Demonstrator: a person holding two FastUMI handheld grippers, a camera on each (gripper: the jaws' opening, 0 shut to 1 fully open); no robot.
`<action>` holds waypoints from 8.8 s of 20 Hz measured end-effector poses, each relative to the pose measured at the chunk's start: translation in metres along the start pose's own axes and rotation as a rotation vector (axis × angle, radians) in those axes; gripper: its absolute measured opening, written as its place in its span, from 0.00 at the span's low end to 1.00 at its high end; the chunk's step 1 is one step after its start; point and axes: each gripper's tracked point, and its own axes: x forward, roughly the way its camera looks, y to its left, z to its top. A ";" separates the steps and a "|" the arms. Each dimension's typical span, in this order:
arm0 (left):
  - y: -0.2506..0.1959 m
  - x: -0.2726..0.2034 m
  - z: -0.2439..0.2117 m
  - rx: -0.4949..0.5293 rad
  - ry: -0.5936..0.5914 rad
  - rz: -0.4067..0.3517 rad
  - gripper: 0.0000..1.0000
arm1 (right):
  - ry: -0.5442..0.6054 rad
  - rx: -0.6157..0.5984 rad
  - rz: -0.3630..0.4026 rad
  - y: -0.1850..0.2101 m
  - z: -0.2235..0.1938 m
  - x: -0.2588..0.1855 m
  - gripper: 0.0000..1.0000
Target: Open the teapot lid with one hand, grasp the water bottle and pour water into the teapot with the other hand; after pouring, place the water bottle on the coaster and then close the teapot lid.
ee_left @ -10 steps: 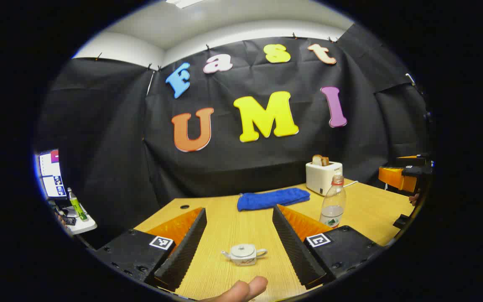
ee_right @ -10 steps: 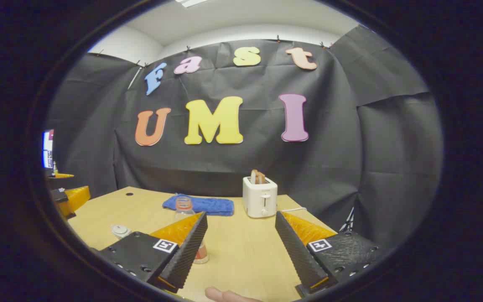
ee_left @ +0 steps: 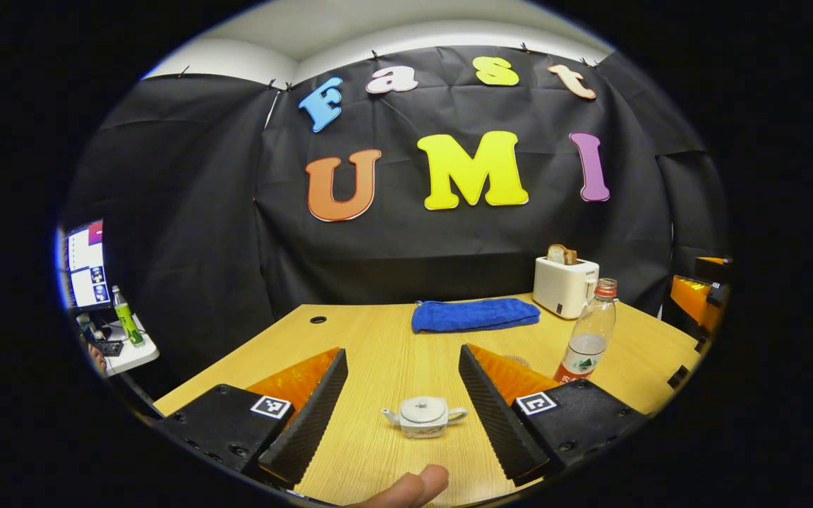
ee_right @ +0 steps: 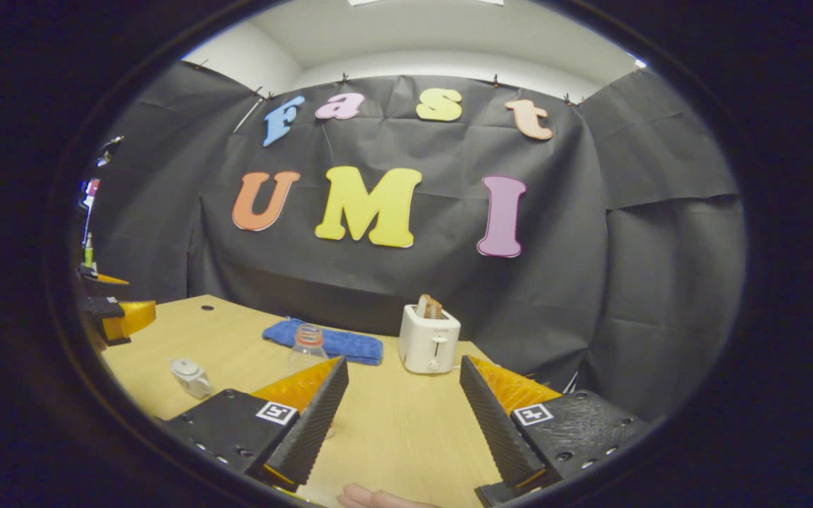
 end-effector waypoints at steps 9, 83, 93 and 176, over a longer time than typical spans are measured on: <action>-0.006 0.002 -0.003 0.009 0.000 -0.013 1.00 | 0.025 -0.029 -0.026 -0.010 -0.009 0.006 0.97; 0.054 0.028 -0.028 -0.047 0.107 -0.063 0.03 | 0.133 0.070 0.156 0.140 -0.094 0.092 0.75; 0.074 0.008 -0.010 -0.116 0.072 -0.130 0.03 | 0.102 -0.180 0.037 0.153 -0.072 0.076 0.74; 0.108 0.001 -0.005 -0.010 0.034 -0.075 0.00 | -0.487 -1.944 -0.227 0.276 -0.014 0.059 0.76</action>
